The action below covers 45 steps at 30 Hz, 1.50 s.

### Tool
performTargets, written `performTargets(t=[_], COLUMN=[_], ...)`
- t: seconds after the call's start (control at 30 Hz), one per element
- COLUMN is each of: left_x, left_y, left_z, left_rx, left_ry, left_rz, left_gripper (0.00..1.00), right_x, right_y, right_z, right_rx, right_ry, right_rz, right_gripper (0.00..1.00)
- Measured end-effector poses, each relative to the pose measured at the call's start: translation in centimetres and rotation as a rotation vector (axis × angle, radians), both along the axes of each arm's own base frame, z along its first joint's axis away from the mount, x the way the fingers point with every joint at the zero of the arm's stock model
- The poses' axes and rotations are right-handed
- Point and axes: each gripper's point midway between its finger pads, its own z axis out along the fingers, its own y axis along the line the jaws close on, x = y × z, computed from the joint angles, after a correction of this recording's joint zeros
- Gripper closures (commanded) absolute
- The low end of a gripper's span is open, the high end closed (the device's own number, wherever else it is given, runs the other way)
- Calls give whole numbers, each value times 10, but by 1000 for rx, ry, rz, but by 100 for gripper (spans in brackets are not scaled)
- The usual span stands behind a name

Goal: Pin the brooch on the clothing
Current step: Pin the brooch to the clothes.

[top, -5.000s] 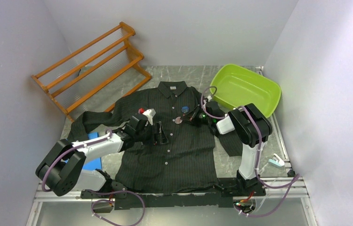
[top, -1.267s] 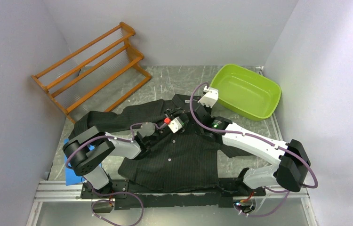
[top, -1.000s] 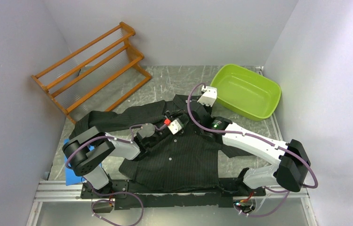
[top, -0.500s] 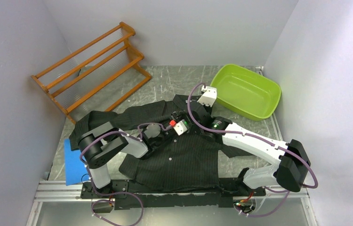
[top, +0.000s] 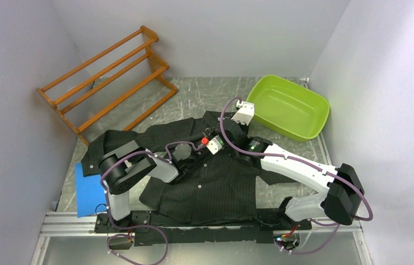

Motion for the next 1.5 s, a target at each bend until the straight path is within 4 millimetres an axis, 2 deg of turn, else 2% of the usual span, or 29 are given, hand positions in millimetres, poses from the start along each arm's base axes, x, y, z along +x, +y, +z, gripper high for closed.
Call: performTargets(t=[0.13, 0.23, 0.3, 0.37, 0.4, 0.53, 0.57, 0.7, 0.77, 0.8, 0.93, 1.03, 1.17, 1.3, 1.37, 1.5], left_x=[3, 4, 5, 4, 4, 5, 5, 7, 8, 9, 10, 12, 11, 7, 4, -2], left_y=[-2, -4, -4, -5, -5, -4, -4, -1, 0, 1, 6, 13, 22, 29, 33, 40], left_z=[-8, -11, -12, -11, -11, -11, -10, -7, -7, -8, -5, 6, 18, 27, 32, 38], left_rx=[12, 22, 23, 20, 22, 14, 10, -23, -45, -57, -98, -154, -212, -251, -268, -293], left_ry=[11, 19, 20, 21, 18, 23, 22, 41, 69, 84, 144, 193, 263, 338, 380, 462], left_rz=[8, 9, 11, 9, 11, 18, 22, 40, 47, 52, 73, 102, 124, 126, 127, 132], left_gripper=[50, 60, 73, 94, 97, 98, 98, 97, 97, 97, 97, 97, 97, 97, 97, 97], right_x=[0, 0, 0, 0, 0, 1, 2, 2, 2, 2, -1, -2, -6, -17, -21, -31], right_y=[0, 1, 2, 2, 2, 3, 3, 4, 5, 5, 8, 12, 10, -1, -6, 0], right_z=[0, 0, 0, 0, 1, 3, 3, 7, 12, 15, 30, 38, 42, 41, 42, 45], right_rx=[0, 3, 6, 11, 14, 33, 37, 38, 39, 39, 74, 122, 191, 281, 309, 335], right_ry=[1, 3, 4, 2, 0, -7, -9, -18, -28, -36, -59, -67, -82, -112, -127, -158], right_rz=[1, 5, 6, 6, 4, -5, -5, 6, 18, 25, 80, 153, 272, 401, 450, 574], right_gripper=[100, 100, 100, 100, 100, 99, 97, 46, 32, 30, 26, 24, 19, 18, 20, 38])
